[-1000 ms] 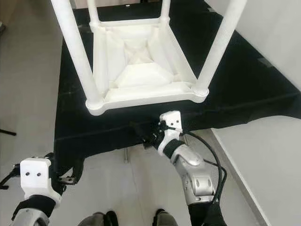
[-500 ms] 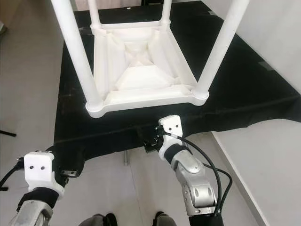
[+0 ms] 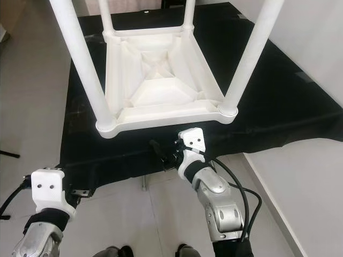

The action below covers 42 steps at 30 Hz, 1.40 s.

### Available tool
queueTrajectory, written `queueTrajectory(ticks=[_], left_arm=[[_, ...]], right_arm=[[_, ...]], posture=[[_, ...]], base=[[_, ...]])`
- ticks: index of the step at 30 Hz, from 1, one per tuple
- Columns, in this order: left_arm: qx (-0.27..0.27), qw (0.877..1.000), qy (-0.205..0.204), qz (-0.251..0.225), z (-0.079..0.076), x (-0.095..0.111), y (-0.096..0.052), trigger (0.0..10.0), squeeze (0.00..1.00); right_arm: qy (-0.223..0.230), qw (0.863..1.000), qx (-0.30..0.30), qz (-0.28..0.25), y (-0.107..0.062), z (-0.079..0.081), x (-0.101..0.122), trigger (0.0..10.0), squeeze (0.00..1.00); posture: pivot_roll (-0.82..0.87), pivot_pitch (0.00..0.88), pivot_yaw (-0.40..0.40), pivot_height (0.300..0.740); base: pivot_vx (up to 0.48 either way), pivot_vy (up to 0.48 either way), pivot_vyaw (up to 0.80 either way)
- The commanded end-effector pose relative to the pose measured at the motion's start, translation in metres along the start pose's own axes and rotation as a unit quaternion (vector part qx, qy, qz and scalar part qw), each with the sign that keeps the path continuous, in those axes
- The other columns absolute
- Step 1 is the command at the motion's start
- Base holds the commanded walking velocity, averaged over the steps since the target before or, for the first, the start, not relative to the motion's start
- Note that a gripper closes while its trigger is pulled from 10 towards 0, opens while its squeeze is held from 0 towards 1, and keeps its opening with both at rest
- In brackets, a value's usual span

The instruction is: Building children table

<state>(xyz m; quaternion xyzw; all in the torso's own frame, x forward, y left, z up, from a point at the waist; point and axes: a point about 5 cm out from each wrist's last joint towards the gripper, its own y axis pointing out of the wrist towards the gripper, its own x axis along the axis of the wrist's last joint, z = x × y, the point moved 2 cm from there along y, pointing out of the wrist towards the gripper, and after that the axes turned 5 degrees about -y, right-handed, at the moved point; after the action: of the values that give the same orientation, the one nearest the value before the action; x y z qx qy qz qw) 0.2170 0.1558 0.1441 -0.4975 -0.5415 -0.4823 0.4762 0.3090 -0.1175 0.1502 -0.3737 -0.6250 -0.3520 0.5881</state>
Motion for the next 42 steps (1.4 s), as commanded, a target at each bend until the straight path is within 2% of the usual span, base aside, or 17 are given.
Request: queueTrajectory(ticks=[1,5,16,37,42], left_arm=[[0.008,1.000,0.010,0.013,0.002,-0.006,-0.002,10.0,0.00],[0.012,1.000,0.013,0.013,0.002,-0.006,-0.001,10.0,0.00],[0.015,1.000,0.015,0.015,0.005,-0.009,0.006,10.0,0.00],[0.018,1.000,0.008,0.014,0.007,-0.009,0.008,10.0,0.00],[0.020,1.000,0.008,0.021,0.008,-0.011,0.009,10.0,0.00]], right_arm=[[0.013,1.000,0.004,0.013,0.001,0.001,-0.006,10.0,0.00],[0.006,1.000,0.016,0.012,0.002,0.003,-0.006,10.0,0.00],[0.000,1.000,0.027,0.014,0.008,0.005,-0.007,10.0,0.00],[0.001,0.999,0.042,0.018,0.010,0.008,-0.010,10.0,0.00],[0.003,0.999,0.044,0.018,0.011,0.008,-0.011,10.0,0.00]], posture=[[-0.07,0.168,0.009,0.740],[-0.07,0.164,0.009,0.740],[-0.08,0.153,0.014,0.740],[-0.08,0.134,0.020,0.740],[-0.08,0.134,0.023,0.740]], base=[[0.000,0.000,0.00],[0.000,0.000,0.00],[0.000,-0.465,0.00],[0.000,0.000,0.00],[0.000,0.480,0.00]])
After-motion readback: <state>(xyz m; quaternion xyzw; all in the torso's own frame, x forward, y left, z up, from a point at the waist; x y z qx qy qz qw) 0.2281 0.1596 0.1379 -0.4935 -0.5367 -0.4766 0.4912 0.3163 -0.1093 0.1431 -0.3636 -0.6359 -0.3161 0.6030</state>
